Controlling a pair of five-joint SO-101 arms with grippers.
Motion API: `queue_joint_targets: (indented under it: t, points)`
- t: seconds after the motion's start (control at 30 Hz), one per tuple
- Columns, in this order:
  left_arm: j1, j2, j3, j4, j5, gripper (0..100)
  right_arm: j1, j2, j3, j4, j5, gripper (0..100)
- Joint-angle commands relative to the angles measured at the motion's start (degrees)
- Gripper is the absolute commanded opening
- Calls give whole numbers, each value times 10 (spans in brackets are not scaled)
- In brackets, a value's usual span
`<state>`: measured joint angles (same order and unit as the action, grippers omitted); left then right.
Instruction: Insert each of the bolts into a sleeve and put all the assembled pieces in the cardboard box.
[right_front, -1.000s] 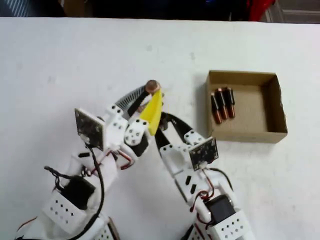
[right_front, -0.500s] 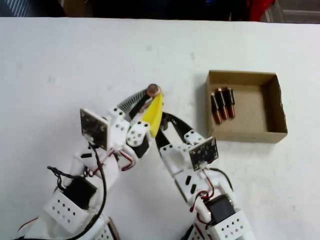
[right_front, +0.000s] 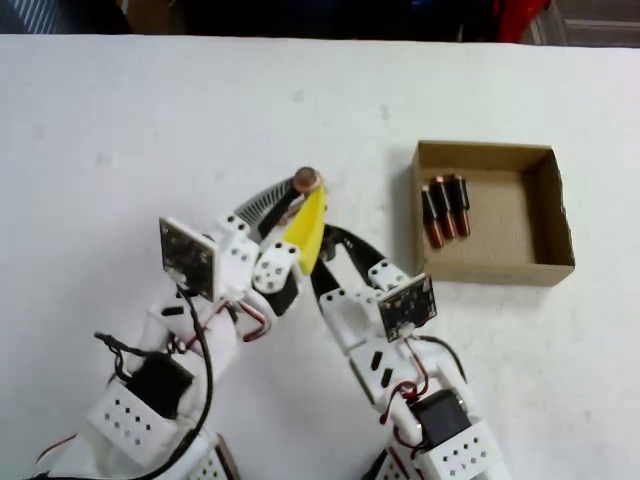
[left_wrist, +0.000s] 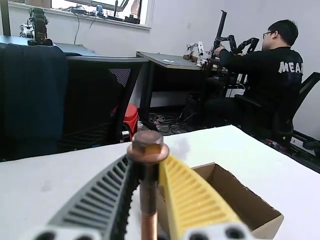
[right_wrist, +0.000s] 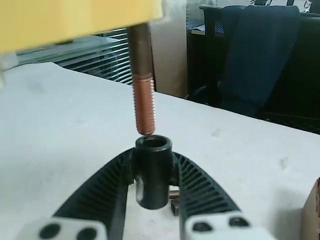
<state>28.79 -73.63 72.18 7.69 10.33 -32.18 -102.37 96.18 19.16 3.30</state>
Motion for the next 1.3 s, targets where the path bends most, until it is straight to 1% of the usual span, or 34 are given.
queue_joint_targets:
  t: [0.0,0.03,0.7,0.9,1.17,1.27]
  points:
    - [6,-15,-4,-23,-3,24,-2,-7,0,-13,37,16]
    - [6,-15,-4,-23,-3,24,-2,-7,0,-13,45,16]
    - [7,-14,-3,-23,-3,24,-2,-7,0,-13,45,16]
    - [40,-14,-3,-23,-3,24,-2,-7,0,-13,45,16]
    - [36,-13,-3,-23,-5,24,-2,-7,0,-13,45,16]
    - [21,-13,-3,-23,-4,24,-2,-7,0,-13,45,16]
